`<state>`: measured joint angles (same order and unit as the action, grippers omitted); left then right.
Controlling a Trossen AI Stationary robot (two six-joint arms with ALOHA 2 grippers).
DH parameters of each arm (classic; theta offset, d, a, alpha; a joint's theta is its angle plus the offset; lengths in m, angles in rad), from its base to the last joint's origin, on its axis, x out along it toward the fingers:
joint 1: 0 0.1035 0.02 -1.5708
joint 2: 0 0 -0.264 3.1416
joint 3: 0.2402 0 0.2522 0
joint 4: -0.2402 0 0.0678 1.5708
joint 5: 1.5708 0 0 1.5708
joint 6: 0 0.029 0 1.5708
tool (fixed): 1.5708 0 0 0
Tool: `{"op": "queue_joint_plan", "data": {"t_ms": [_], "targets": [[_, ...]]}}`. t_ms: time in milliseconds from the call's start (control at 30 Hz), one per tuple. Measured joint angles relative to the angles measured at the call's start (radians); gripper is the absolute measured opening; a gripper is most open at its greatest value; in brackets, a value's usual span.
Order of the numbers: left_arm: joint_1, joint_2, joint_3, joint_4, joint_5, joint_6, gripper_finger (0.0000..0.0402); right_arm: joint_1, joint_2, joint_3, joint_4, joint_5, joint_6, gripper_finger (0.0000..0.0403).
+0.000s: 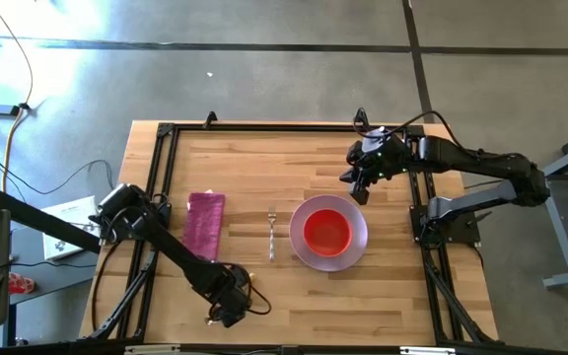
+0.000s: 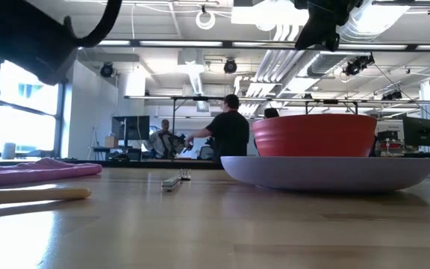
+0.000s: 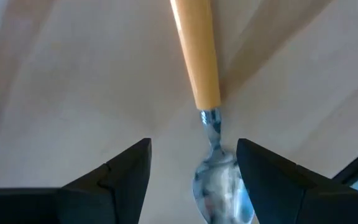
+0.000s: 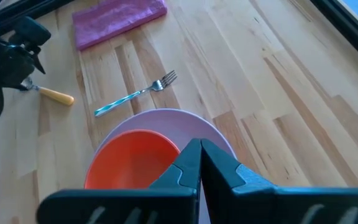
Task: Set table place
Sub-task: Put the wooden spoon into the orange bowl
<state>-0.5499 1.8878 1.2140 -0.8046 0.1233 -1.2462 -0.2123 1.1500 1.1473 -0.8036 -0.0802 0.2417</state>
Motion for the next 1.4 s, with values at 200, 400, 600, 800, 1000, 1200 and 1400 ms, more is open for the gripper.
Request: {"op": "queue_joint_plan", "data": {"t_ms": [200, 400, 600, 800, 1000, 1200, 1400], "targets": [[-0.001, 0.01, 0.0, 0.004, 0.01, -0.022, 0.0228, -0.005, 0.0, 0.0, 0.0, -0.001, 0.0, 0.0], [0.0, 0.032, 0.0, 0.021, -0.001, -0.045, 0.0228, -0.005, 0.0, 0.0, 0.0, -0.002, -0.009, 0.0], [0.0, 0.067, 0.003, 0.039, 0.019, -0.045, 0.0228, -0.005, 0.0, 0.0, 0.003, -0.002, -0.01, 0.0], [0.001, 0.07, 0.004, 0.028, 0.017, -0.044, 0.0223, -0.005, 0.0, 0.0, 0.008, -0.002, -0.009, 0.0], [0.0, 0.071, 0.003, 0.011, 0.014, -0.042, 0.0169, -0.005, 0.0, 0.0, 0.008, -0.002, -0.007, 0.0], [0.001, 0.073, 0.005, -0.007, 0.009, -0.024, 0.004, -0.005, 0.0, 0.0, 0.008, -0.002, -0.007, 0.0], [0.009, 0.085, 0.075, -0.083, -0.064, 0.025, 0.0024, -0.005, 0.0, 0.0, 0.009, -0.002, -0.007, 0.0]]}}
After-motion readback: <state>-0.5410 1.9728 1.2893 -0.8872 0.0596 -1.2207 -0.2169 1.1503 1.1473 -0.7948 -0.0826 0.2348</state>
